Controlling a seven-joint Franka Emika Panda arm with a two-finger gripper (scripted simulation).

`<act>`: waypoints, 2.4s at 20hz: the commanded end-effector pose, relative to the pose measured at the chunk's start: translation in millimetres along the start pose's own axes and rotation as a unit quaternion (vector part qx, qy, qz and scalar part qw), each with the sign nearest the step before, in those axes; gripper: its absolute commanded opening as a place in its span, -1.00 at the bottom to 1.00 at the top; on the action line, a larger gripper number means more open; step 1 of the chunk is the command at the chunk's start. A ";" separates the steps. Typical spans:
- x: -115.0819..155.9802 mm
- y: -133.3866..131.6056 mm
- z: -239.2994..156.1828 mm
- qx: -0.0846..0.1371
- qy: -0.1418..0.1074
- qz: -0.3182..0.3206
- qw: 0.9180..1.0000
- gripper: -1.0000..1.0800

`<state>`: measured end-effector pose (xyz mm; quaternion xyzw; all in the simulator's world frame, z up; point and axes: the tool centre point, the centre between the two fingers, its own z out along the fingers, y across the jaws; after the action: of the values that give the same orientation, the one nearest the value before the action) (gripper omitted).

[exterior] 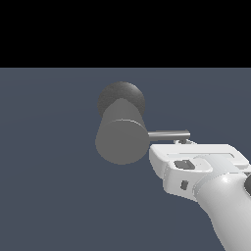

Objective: Turn on the faucet by rotating a designated handle.

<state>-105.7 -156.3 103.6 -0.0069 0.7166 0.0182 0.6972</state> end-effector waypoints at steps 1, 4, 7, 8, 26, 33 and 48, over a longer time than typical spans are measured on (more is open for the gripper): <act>-24.1 2.3 -0.3 -0.001 -0.014 -0.002 1.000 -1.00; -31.0 1.7 -0.4 -0.001 -0.014 -0.002 1.000 -1.00; -10.8 0.3 -0.7 0.000 0.005 0.001 1.000 -1.00; -14.6 1.2 -0.7 0.000 0.004 0.001 1.000 -1.00; -81.9 17.4 -1.8 -0.001 -0.010 -0.002 1.000 -1.00; -69.3 15.2 -4.1 0.004 0.011 0.002 1.000 -1.00; -120.6 47.1 -3.4 0.001 -0.005 -0.001 1.000 -1.00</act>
<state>-111.2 -126.1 196.7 0.0032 0.7315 0.0126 0.6817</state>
